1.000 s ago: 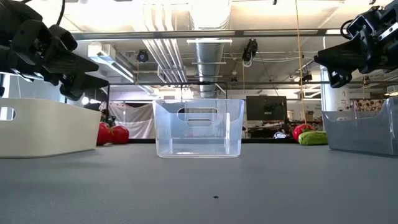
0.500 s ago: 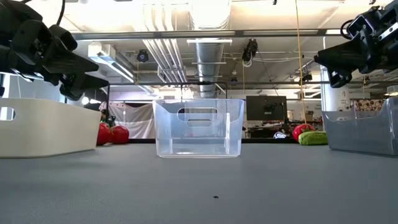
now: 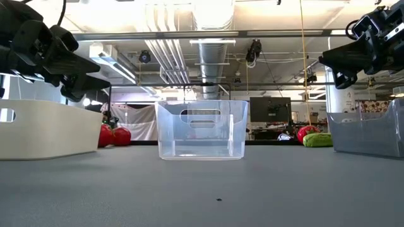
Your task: Sort produce into baskets
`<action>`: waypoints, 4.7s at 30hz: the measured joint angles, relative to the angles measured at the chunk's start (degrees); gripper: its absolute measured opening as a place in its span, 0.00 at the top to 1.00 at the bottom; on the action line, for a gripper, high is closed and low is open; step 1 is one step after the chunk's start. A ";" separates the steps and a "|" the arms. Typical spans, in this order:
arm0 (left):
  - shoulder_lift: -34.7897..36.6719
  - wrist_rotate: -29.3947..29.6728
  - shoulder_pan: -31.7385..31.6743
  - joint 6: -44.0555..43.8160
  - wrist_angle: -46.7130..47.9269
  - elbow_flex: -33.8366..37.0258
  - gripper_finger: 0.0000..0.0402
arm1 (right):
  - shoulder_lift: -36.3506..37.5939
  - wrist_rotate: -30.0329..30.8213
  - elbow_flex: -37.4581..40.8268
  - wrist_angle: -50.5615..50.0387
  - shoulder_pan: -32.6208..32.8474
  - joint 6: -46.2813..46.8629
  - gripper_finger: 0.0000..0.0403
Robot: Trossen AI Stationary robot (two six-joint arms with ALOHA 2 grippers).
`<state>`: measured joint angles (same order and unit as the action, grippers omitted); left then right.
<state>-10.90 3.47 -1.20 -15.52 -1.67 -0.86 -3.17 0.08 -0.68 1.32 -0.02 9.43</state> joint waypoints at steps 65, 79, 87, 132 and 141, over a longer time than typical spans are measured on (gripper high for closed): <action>-0.02 0.00 0.01 0.01 0.00 0.00 0.35 | -0.01 0.18 0.01 6.42 0.01 8.96 0.87; -0.02 0.00 0.01 -0.01 0.02 0.00 0.35 | -15.44 1.04 0.01 37.47 16.24 21.18 0.87; -0.02 0.00 0.01 -0.01 0.02 0.00 0.35 | -34.75 4.38 -6.63 47.42 31.65 17.84 0.87; -0.02 0.01 0.00 -0.01 0.01 0.00 0.35 | -101.00 -0.37 -84.43 -54.89 54.67 24.00 0.39; -0.02 0.02 -0.01 -0.01 0.00 0.00 0.35 | -104.94 -10.60 -89.19 -61.01 53.76 23.89 0.34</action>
<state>-10.92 3.49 -1.21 -15.53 -1.67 -0.86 -108.12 -10.52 -89.86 -59.69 53.74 33.32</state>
